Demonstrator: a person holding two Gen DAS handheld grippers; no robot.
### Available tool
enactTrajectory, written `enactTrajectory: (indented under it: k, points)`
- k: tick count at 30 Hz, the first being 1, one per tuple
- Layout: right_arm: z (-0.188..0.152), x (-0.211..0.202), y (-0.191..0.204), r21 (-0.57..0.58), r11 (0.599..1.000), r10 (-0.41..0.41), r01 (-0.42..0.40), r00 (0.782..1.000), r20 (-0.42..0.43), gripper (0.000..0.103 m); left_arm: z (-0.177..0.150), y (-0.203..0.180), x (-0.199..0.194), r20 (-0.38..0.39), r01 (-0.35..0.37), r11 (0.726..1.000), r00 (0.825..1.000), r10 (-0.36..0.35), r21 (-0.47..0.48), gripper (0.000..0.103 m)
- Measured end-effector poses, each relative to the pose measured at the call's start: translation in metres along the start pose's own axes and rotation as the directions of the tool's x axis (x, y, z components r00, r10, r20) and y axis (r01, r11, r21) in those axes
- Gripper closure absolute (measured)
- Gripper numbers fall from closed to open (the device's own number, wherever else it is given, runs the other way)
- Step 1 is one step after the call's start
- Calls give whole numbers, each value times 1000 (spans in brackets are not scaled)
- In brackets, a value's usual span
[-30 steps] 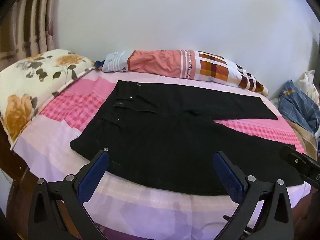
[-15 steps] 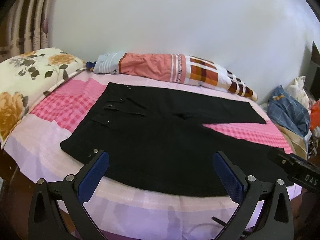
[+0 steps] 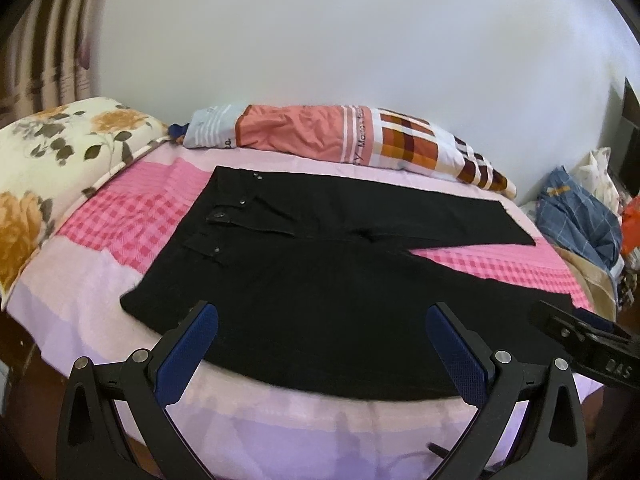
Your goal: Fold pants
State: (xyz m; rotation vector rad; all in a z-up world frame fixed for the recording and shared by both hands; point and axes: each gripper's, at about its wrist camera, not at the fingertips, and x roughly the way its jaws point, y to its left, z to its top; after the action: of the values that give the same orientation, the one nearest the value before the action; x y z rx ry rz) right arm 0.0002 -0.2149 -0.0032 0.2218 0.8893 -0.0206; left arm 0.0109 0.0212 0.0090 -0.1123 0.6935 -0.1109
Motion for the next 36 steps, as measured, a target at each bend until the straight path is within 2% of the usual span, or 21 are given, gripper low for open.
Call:
enactTrajectory:
  k: [2, 5, 8, 9, 12, 14, 16, 19, 22, 23, 26, 27, 30, 34, 36]
  points:
    - [3, 4, 0, -7, 1000, -4, 4, 1000, -1, 1, 14, 11, 10, -11, 8, 1000, 1000, -8, 15, 0]
    - [12, 10, -1, -26, 999, -29, 29, 1000, 2, 1, 45, 36, 29, -13, -42, 998, 999, 42, 50, 0]
    - [20, 17, -3, -25, 999, -29, 29, 1000, -1, 1, 81, 77, 57, -44, -73, 997, 996, 75, 36, 0]
    - [22, 20, -3, -26, 999, -29, 29, 1000, -5, 1, 95, 96, 70, -63, -48, 999, 997, 49, 25, 0]
    - [26, 34, -2, -29, 999, -24, 23, 999, -35, 1, 127, 137, 106, -93, -28, 999, 995, 31, 30, 0]
    - [26, 44, 0, -31, 999, -18, 16, 998, -66, 1, 144, 155, 131, -112, -45, 997, 992, 52, 61, 0]
    - [27, 56, 2, -36, 999, -17, 14, 995, -101, 1, 158, 169, 160, -132, -12, 995, 991, 25, 101, 0]
    - [31, 70, 4, -41, 999, -29, 24, 992, -126, 1, 177, 185, 210, -209, 69, 992, 977, -47, 103, 1]
    - [35, 79, 5, -40, 998, -43, 38, 990, -135, 1, 189, 198, 251, -235, 119, 990, 967, -98, 75, 11]
    - [36, 82, 5, -43, 998, -50, 45, 989, -138, 1, 192, 201, 264, -245, 130, 989, 963, -108, 75, 20]
    - [40, 92, 5, -50, 997, -71, 64, 986, -149, 1, 196, 206, 305, -325, 198, 977, 932, -163, 77, 41]
    - [41, 95, 6, -53, 996, -78, 71, 985, -154, 1, 195, 206, 319, -354, 198, 977, 922, -157, 82, 44]
    - [43, 103, 6, -60, 995, -93, 83, 981, -169, 1, 194, 209, 346, -381, 168, 979, 918, -112, 117, 44]
    - [45, 114, 7, -74, 993, -110, 97, 975, -196, 1, 194, 216, 365, -401, 231, 971, 897, -187, 62, 44]
    - [46, 119, 9, -75, 992, -111, 97, 973, -202, 1, 191, 216, 372, -424, 270, 962, 875, -232, 30, 44]
